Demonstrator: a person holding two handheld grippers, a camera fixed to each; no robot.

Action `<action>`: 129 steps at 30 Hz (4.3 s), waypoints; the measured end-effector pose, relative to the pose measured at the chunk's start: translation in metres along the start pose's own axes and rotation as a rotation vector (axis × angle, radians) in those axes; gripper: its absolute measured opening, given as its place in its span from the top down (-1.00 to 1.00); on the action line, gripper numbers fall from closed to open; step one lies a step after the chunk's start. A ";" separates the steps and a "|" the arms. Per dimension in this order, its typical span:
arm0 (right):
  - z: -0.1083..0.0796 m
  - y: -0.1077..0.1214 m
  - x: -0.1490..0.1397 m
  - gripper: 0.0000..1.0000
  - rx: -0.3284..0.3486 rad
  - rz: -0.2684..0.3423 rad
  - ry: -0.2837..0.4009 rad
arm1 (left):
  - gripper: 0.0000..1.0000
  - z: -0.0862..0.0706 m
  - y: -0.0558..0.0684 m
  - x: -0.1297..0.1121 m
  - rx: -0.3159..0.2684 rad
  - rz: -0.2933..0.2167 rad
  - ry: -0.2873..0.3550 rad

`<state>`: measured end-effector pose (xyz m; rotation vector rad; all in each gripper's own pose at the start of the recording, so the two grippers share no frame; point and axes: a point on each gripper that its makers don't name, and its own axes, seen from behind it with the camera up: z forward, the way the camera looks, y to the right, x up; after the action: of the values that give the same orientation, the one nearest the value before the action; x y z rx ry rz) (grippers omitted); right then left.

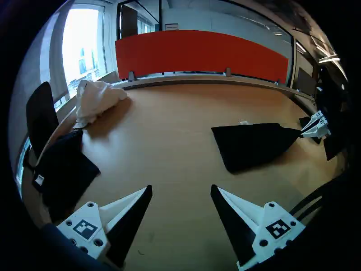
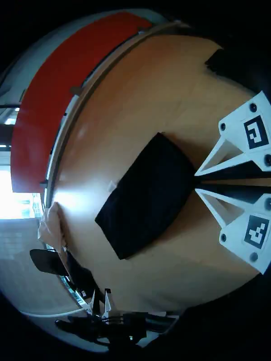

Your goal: Fold towel

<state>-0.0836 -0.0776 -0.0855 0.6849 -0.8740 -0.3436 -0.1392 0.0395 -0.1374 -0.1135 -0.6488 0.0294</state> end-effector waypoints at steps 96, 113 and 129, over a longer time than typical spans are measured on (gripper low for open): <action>0.110 -0.139 0.117 -0.45 0.368 -0.328 -0.012 | -0.93 -0.022 0.000 -0.026 0.028 -0.053 -0.027; 0.093 -0.121 0.096 -0.63 0.298 -0.276 -0.013 | -0.93 -0.024 0.001 -0.023 0.030 -0.056 -0.017; 0.074 -0.102 0.060 -0.63 0.237 -0.226 -0.044 | -0.93 -0.026 0.001 -0.022 0.030 -0.049 -0.013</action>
<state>-0.1060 -0.2156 -0.0860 1.0031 -0.8891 -0.4631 -0.1411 0.0366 -0.1709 -0.0687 -0.6641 -0.0076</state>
